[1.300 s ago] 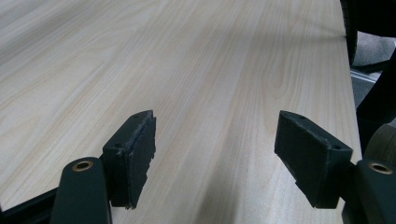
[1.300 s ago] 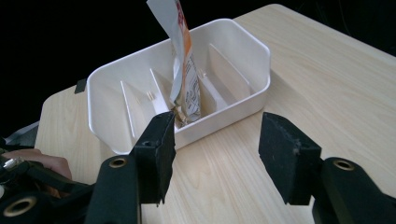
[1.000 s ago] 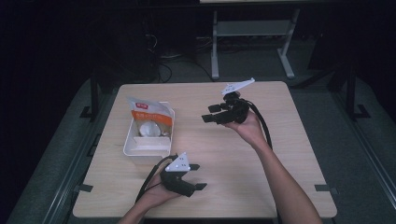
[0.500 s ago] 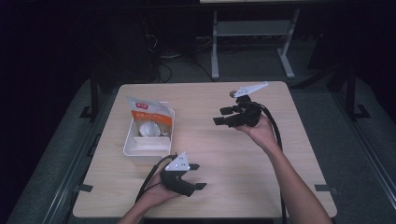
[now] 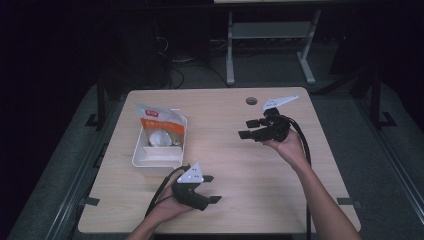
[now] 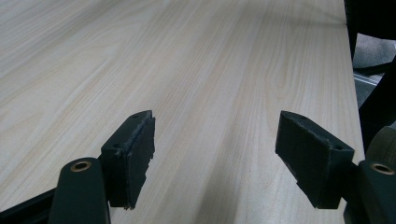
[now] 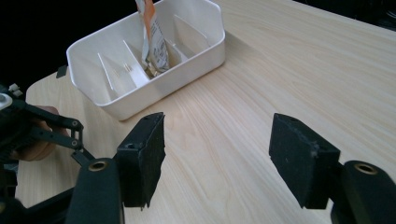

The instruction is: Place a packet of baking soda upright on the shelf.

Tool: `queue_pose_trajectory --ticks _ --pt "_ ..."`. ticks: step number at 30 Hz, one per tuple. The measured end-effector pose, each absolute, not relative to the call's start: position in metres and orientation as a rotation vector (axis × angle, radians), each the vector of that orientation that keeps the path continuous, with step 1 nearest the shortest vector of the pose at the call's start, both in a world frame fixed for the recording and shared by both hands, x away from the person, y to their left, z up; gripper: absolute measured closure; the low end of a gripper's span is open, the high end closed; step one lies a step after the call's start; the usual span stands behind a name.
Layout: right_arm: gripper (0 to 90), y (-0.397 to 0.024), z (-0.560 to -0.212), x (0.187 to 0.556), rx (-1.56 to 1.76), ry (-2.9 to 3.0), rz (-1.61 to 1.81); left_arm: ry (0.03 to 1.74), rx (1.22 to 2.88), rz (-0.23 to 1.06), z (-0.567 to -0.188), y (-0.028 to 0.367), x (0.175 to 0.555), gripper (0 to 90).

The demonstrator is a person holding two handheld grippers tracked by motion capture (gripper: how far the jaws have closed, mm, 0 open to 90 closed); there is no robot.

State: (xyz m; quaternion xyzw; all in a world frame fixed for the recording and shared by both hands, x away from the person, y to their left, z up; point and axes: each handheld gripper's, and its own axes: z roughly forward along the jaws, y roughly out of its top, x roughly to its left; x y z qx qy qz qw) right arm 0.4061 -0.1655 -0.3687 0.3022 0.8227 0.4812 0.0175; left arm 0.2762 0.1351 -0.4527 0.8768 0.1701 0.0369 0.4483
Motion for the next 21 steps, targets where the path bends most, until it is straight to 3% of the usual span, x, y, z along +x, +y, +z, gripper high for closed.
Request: queue_pose_trajectory --ticks 21 --pt "35.1 -0.202 -0.38 0.383 0.995 2.527 1.503 0.428 2.168 0.1 -0.453 0.135 0.276 27.2"
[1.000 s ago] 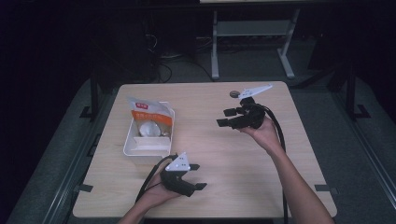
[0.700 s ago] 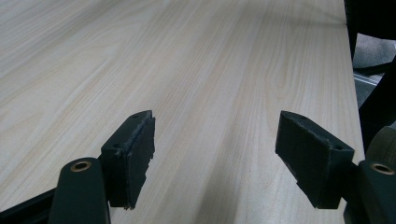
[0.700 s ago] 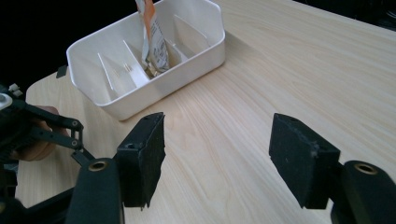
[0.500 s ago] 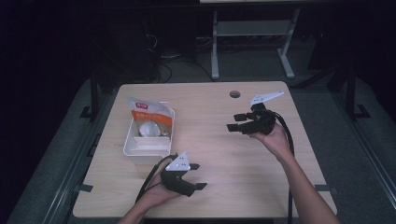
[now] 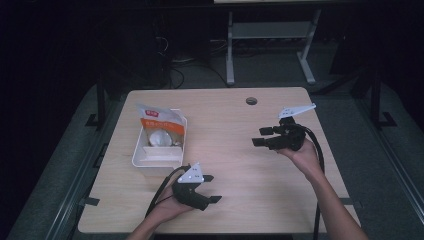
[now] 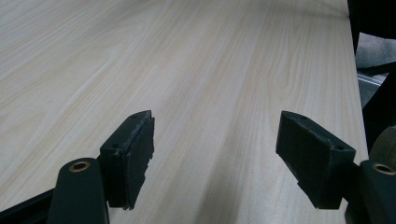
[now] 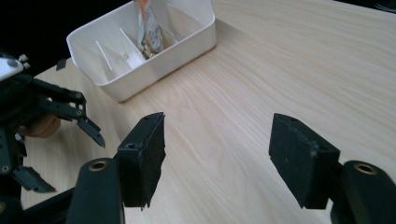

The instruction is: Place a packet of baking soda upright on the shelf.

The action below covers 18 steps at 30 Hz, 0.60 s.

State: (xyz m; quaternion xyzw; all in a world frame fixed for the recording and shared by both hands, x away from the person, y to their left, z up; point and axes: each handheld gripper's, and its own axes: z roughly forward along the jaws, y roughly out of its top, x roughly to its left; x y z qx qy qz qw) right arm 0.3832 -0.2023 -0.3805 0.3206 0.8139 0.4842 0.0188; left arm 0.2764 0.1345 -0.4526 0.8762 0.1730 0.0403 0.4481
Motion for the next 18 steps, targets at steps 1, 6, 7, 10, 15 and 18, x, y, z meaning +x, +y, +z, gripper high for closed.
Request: queue_pose_trajectory --ticks 1,6,7,10,15,18 --pt "35.0 -0.204 -0.381 0.382 0.996 2.525 1.503 0.428 2.168 0.1 -0.453 0.135 0.276 27.2" --pt "34.7 -0.214 -0.385 0.374 1.012 2.515 1.506 0.428 2.168 0.1 -0.453 0.135 0.277 27.2" --pt "34.7 -0.219 -0.387 0.371 1.018 2.509 1.506 0.429 2.168 0.099 -0.453 0.135 0.277 27.2" --pt "34.7 -0.223 -0.389 0.368 1.028 2.508 1.504 0.431 2.166 0.099 -0.453 0.135 0.277 27.2" --pt "34.7 -0.234 -0.395 0.361 1.059 2.5 1.503 0.433 2.165 0.096 -0.453 0.135 0.277 27.0" --pt "34.7 -0.241 -0.399 0.357 1.076 2.484 1.517 0.435 2.164 0.095 -0.453 0.135 0.277 27.0"
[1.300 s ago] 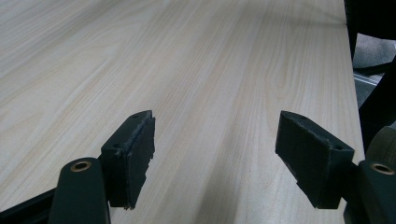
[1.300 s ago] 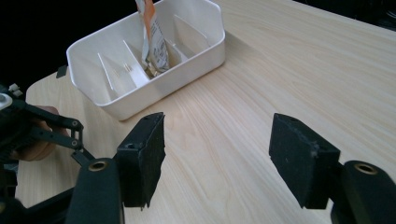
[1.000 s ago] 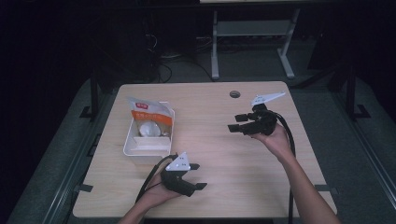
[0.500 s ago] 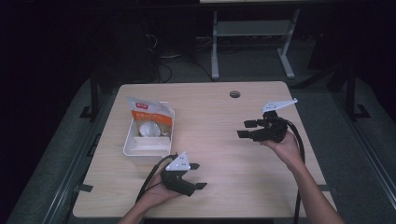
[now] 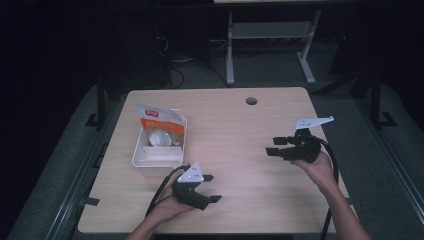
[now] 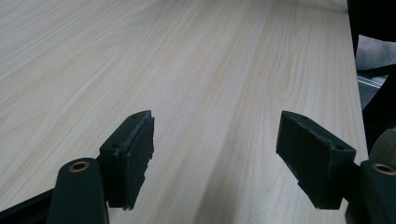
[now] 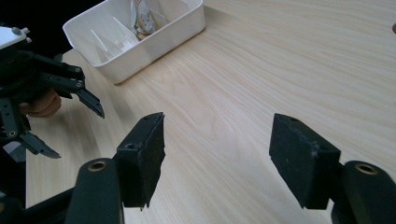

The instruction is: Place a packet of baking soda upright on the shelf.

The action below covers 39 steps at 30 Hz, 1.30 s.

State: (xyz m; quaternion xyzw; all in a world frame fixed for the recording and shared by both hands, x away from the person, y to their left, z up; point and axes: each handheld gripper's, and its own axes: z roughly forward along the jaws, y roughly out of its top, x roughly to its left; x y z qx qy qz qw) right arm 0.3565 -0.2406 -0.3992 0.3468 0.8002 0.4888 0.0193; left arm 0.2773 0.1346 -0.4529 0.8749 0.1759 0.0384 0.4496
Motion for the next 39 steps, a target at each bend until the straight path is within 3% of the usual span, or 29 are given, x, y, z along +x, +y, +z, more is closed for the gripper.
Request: queue_pose_trajectory --ticks 22,39 --pt "33.2 -0.282 -0.425 0.318 1.17 2.429 1.54 0.444 2.166 0.086 -0.455 0.134 0.278 27.1" --pt "32.0 -0.285 -0.449 0.279 1.183 2.4 1.564 0.44 2.157 0.078 -0.454 0.134 0.278 27.0"
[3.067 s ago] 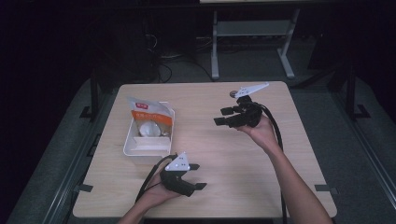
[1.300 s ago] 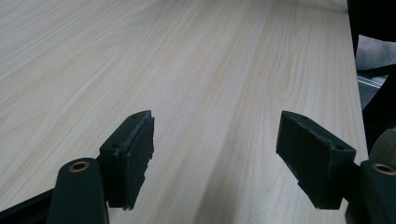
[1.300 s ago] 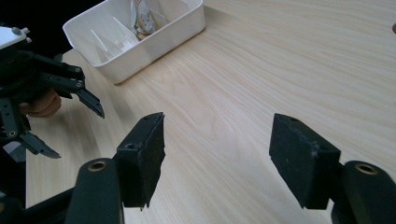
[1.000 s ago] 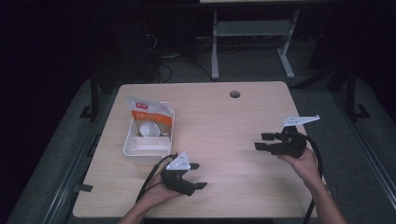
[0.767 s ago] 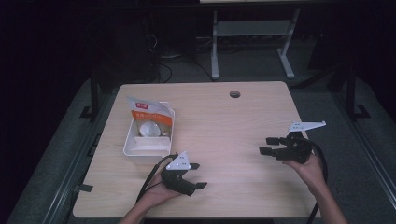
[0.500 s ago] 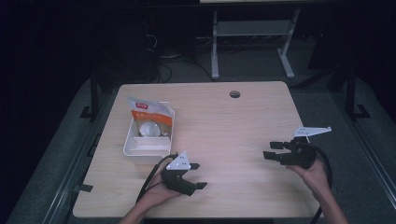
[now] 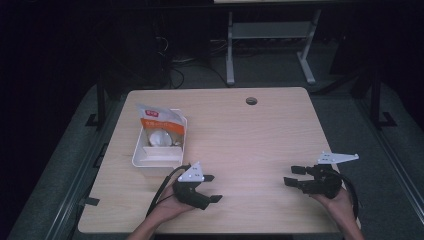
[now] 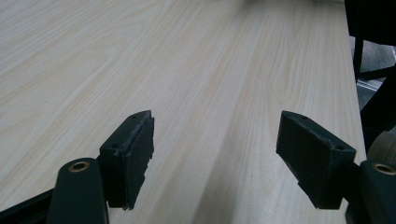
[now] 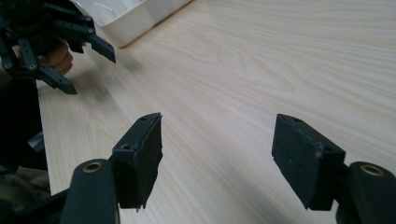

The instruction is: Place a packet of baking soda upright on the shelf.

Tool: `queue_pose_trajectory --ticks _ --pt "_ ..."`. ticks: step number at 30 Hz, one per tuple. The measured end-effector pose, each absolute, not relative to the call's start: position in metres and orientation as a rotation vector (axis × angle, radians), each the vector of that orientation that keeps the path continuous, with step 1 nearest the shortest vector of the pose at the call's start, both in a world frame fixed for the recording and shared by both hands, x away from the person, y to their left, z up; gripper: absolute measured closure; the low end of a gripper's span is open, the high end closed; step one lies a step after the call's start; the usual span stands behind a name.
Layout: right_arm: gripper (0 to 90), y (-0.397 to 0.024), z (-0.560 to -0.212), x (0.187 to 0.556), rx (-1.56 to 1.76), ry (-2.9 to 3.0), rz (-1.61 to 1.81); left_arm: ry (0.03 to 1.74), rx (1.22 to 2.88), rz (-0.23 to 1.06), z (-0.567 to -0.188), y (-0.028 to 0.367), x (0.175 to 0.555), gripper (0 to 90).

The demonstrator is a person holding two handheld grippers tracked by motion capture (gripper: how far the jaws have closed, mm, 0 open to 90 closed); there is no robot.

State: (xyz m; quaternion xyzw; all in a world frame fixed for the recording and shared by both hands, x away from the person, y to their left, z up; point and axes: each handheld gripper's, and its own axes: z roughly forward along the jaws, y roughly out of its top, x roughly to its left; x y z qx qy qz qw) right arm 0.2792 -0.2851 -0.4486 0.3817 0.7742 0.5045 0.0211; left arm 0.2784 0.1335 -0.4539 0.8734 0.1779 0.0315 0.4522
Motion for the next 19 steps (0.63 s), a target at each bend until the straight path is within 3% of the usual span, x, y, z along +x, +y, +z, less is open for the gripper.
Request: queue_pose_trajectory --ticks 19 --pt "31.4 -0.2804 -0.4502 0.2815 1.156 2.392 1.552 0.427 2.174 0.077 -0.456 0.1315 0.2783 27.0"
